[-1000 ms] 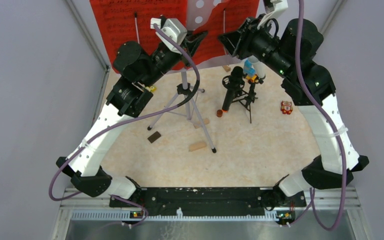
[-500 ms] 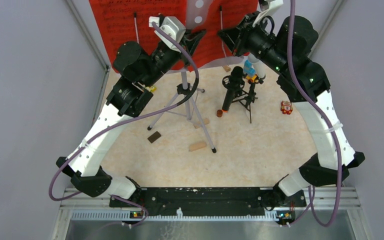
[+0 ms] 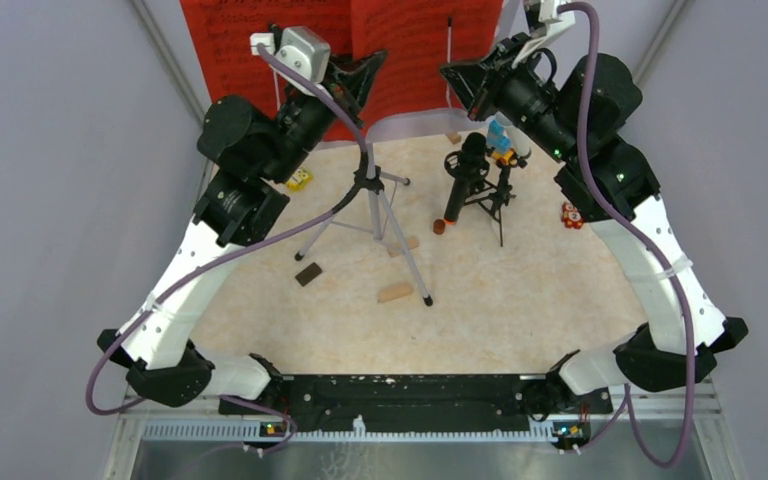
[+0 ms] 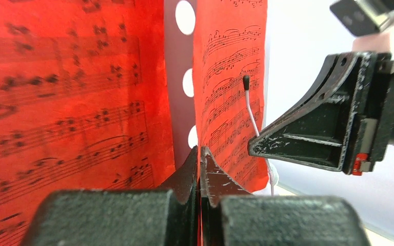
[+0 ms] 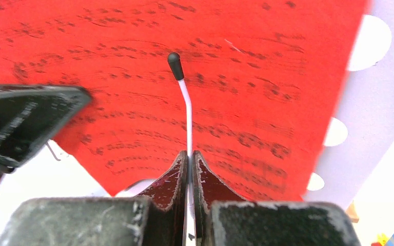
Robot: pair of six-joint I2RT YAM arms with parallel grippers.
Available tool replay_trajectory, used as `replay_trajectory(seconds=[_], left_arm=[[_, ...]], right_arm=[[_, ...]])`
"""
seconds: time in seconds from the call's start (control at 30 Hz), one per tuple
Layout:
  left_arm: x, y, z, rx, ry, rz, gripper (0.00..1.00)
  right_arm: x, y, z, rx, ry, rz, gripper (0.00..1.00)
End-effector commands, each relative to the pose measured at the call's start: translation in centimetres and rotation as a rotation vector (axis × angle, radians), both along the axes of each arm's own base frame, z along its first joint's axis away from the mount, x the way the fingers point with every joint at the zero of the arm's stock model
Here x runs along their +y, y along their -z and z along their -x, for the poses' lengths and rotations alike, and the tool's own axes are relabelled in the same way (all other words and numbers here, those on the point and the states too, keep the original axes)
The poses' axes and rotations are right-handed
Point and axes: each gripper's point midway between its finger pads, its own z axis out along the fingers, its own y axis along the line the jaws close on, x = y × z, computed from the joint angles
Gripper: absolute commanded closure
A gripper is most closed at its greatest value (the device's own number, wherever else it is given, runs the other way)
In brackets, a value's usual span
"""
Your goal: Pack up the instrument practice props
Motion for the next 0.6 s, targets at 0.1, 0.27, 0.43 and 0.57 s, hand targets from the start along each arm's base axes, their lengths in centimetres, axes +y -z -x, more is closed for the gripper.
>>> replay_trajectory(seconds=[0.1, 0.27, 0.43, 0.57], left_arm=[[3.7, -3.0, 4.2, -0.056, 0.002, 0.089, 1.0], [5.4, -2.6, 6.6, -0.028, 0.021, 0.075, 1.0], [7.0, -0.3, 9.2, 0.028, 0.038, -0.019, 1.0], [9.0, 1.9, 11.7, 0.086, 0.044, -0.063, 1.0]], right_arm=[[-1.6, -2.7, 1.3, -0.081, 0.022, -0.049, 1.0], [-1.6, -2.5, 1.2, -0.079, 0.024, -0.046, 1.0], [-1.6, -2.1, 1.4, -0.081, 0.018, -0.031, 1.0], [-1.8, -1.8, 1.6, -0.075, 0.021, -0.019, 0.93]])
